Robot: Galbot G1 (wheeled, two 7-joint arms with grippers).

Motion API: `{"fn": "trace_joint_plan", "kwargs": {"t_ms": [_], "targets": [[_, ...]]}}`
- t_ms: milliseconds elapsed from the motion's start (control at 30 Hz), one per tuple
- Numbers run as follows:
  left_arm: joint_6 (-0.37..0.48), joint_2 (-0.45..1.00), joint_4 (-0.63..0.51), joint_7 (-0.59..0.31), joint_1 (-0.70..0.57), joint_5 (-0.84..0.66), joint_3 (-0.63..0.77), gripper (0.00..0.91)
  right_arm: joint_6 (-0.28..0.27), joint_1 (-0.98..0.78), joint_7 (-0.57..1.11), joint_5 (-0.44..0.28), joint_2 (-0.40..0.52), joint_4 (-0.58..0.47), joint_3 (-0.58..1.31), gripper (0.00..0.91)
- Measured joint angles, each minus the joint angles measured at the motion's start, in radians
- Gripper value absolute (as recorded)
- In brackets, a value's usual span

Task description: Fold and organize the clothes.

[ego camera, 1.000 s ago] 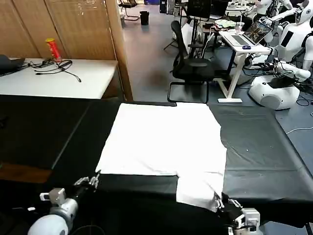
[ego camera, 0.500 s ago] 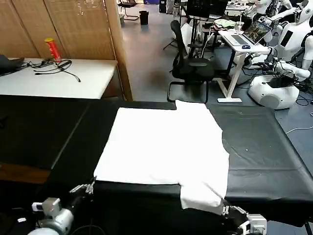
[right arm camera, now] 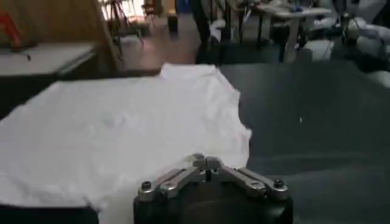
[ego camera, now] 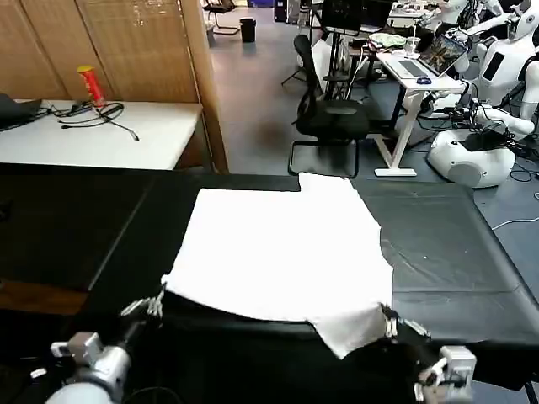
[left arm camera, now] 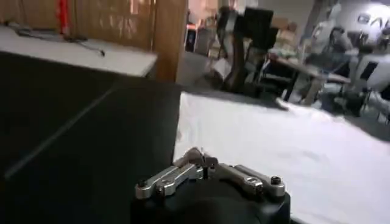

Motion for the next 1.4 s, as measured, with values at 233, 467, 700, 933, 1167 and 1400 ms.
{"fn": "trace_joint_plan", "kwargs": {"t_ms": [233,467,700,933,1167,1400], "targets": [[-0.027,-0.018,0.084,0.004,-0.104,0.038,0.045,0.0,-0.004,0.177,-0.006,-0.004,-0.012,-0.137,-0.059,0.0],[-0.045,-0.021,0.179,0.006,-0.205,0.091,0.078,0.0,0.004,0.285,-0.013,-0.012,-0.007,-0.25,-0.093,0.0],[-0.056,-0.014,0.275,0.01,-0.283,0.129,0.1,0.0,0.02,0.353,-0.017,-0.043,0.013,-0.351,-0.115,0.0],[-0.057,-0.009,0.351,0.006,-0.351,0.138,0.111,0.429,0.021,0.389,-0.063,-0.043,0.037,-0.422,-0.128,0.098],[-0.047,-0.023,0.405,-0.008,-0.398,0.151,0.127,0.878,-0.003,0.357,-0.088,-0.036,0.023,-0.391,-0.115,0.878],[-0.02,-0.009,0.385,0.0,-0.38,0.157,0.124,0.878,-0.051,0.245,-0.069,-0.02,-0.051,-0.244,-0.073,0.878]]}}
